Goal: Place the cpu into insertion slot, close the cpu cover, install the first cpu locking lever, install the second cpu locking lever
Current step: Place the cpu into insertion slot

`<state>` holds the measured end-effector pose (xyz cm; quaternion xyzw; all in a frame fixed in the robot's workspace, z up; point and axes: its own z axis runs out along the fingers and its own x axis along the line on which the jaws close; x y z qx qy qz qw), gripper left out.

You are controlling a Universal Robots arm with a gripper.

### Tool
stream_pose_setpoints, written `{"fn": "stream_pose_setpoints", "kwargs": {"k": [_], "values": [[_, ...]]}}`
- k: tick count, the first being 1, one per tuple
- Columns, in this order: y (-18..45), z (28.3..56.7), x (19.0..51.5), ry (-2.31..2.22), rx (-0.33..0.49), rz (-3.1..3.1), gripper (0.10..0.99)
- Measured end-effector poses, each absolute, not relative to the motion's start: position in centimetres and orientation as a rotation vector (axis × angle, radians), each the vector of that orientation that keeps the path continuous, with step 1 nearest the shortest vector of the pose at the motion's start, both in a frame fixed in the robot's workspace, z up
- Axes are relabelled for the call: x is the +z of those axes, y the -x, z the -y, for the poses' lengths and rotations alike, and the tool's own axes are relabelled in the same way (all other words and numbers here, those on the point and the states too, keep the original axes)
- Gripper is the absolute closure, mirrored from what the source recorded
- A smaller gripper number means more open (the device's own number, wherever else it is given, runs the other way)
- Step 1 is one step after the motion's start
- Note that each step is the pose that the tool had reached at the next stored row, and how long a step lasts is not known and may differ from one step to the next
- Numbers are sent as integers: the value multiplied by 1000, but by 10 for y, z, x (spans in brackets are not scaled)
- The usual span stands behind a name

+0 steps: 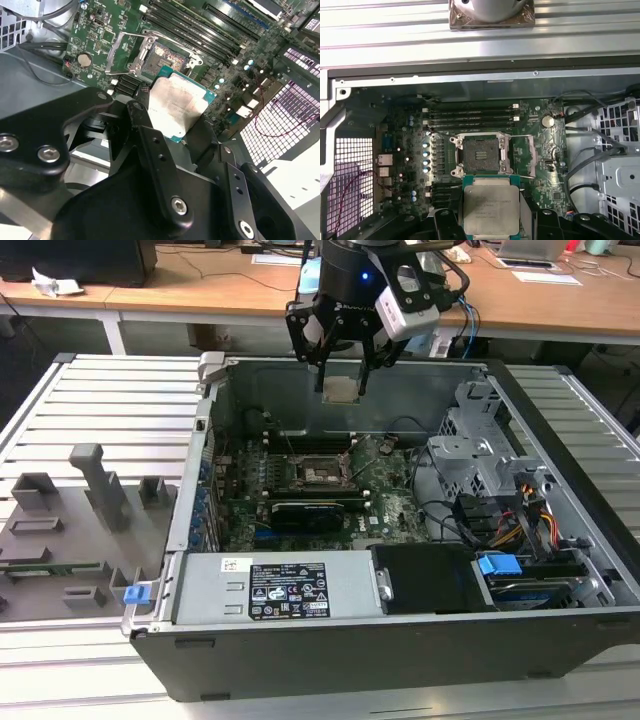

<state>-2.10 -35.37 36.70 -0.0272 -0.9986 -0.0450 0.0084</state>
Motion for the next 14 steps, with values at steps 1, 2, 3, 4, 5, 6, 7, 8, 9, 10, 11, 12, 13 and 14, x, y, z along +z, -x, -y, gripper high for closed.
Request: {"fn": "stream_pose_setpoints", "kwargs": {"k": [1,2,3,4,5,6,7,8,9,10,11,12,13,14], "values": [[21,354,367,87,-141,3120,545],[21,354,367,90,-141,3120,545],[21,354,367,93,-141,3120,545],[21,354,367,95,-141,3120,545],[21,354,367,97,-141,3120,545],[21,354,367,102,-141,3120,545],[21,354,367,104,-141,3120,545],[21,354,367,106,-141,3120,545],[21,354,367,109,-141,3120,545],[21,354,367,113,-141,3120,545],[21,354,367,118,-141,3120,545],[21,354,367,120,-141,3120,545],[21,354,367,123,-141,3120,545],[21,354,367,127,-141,3120,545]]}}
